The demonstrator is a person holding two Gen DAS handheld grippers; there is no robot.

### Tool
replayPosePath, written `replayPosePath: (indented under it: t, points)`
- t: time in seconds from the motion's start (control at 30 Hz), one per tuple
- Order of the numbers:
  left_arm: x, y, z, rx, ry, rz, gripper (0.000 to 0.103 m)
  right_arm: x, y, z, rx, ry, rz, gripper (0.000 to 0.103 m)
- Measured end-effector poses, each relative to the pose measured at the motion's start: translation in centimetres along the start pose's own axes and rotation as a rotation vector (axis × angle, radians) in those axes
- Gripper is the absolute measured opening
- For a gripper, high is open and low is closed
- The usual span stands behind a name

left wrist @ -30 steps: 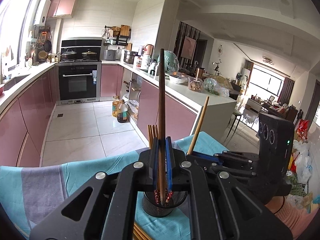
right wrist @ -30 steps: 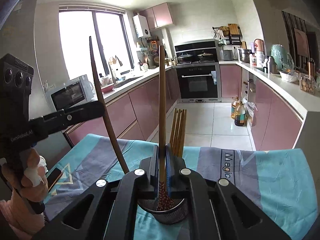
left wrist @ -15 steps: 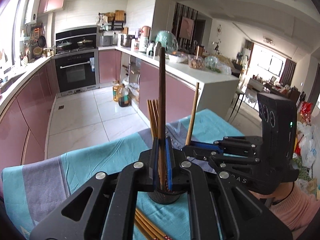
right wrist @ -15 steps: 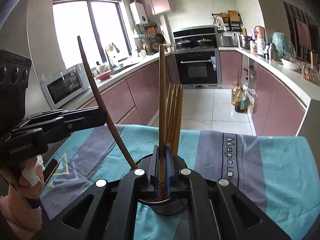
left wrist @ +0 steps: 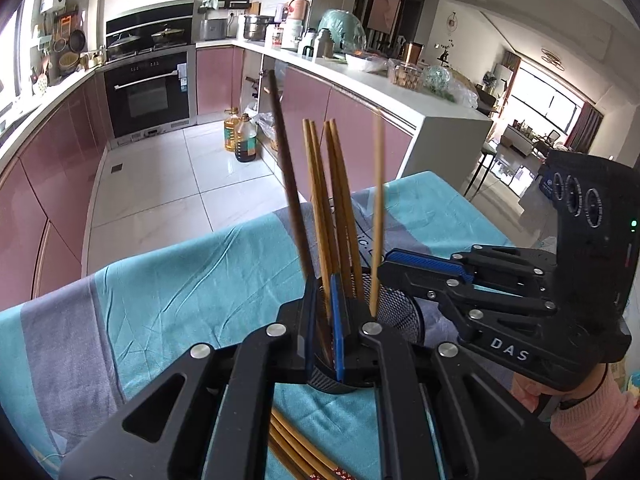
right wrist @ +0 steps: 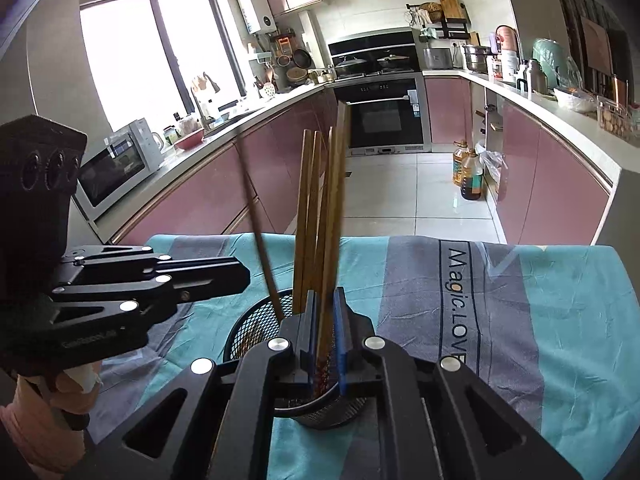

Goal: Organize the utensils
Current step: 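Lower both held chopsticks into the mesh cup and open both tools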

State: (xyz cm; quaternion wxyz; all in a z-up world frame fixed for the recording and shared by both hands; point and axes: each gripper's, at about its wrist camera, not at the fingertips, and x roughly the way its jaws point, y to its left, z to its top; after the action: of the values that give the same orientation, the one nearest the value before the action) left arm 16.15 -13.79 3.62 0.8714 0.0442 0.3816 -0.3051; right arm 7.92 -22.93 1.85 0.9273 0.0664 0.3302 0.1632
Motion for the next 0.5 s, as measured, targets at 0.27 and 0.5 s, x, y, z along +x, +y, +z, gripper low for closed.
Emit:
replayPosePath:
  t: [0.27,0.5]
  points:
    - [-0.8,0.6,-1.0,-0.005,-0.053,0.017,0.018,-0.8,0.2,-0.2,0.004,-0.026,0.004,0.009]
    - [-4.5,1.2,-3.5,-0.014,-0.167,0.060,0.043,-3.0,1.8,-1.4,-0.038,-0.062,0.058,0.019]
